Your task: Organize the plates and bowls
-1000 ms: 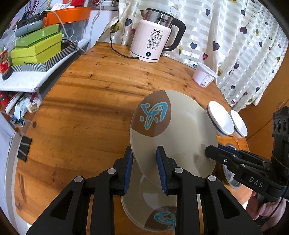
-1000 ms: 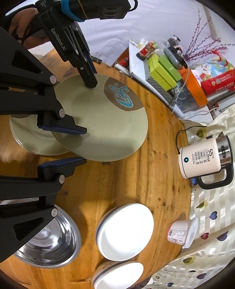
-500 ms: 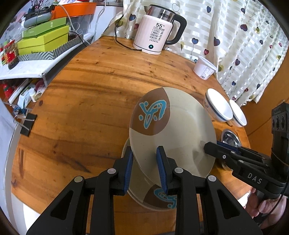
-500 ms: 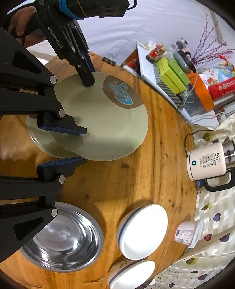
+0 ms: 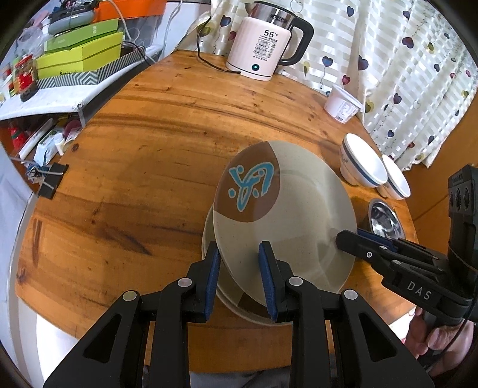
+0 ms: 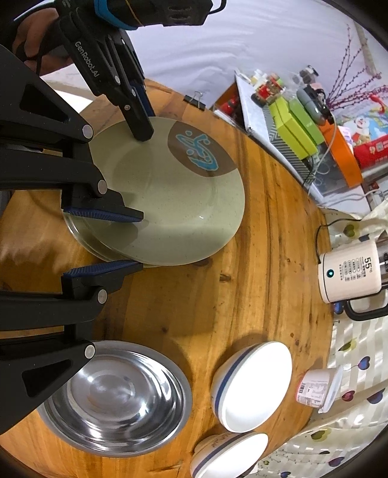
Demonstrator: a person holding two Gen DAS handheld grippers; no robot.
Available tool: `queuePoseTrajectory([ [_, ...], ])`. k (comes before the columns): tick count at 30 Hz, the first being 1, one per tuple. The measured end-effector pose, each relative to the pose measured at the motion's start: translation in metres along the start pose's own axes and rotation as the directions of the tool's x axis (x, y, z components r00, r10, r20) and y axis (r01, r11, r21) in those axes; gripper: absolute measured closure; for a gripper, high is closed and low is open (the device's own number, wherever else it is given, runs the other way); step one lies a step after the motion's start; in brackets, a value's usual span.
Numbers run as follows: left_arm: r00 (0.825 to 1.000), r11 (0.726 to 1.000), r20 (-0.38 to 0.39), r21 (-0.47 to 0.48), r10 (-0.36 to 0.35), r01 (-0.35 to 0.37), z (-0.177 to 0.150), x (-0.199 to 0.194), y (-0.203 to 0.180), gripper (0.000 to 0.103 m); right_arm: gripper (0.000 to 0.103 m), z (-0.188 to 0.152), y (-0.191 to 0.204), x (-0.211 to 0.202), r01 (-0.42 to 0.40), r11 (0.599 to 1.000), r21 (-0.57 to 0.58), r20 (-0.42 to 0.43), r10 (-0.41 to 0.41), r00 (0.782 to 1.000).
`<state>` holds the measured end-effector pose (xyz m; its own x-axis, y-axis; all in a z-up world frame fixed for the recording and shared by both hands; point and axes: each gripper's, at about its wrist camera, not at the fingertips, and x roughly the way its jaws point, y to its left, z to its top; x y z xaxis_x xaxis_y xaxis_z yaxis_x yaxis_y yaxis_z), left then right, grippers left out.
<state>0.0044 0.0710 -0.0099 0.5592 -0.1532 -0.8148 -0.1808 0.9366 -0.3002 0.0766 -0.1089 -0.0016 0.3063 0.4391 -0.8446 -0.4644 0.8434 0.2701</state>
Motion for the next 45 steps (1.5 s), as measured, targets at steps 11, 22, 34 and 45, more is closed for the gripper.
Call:
queuePoseTrajectory([
  [11,1.000,1.000,-0.025,-0.013,0.009,-0.010,-0.010,0.004,0.001,0.076,0.078,-0.006,0.001,0.007,0.003,1.000,-0.008,-0.027,-0.004,1.000],
  [22,0.999,1.000,-0.028,-0.003,0.022,-0.022,-0.012,0.006,0.000,0.076,0.078,-0.008,0.004,0.009,0.015,0.999,-0.031,-0.027,-0.016,0.999],
  [34,0.999,0.998,-0.016,0.030,0.052,-0.052,-0.014,0.005,-0.006,0.074,0.076,-0.009,0.013,0.009,0.047,0.994,-0.095,-0.008,-0.048,0.999],
  [45,0.999,0.999,-0.008,0.013,0.050,-0.050,-0.014,0.003,-0.001,0.073,0.076,-0.005,0.005,0.006,0.051,0.997,-0.064,0.003,-0.051,0.999],
])
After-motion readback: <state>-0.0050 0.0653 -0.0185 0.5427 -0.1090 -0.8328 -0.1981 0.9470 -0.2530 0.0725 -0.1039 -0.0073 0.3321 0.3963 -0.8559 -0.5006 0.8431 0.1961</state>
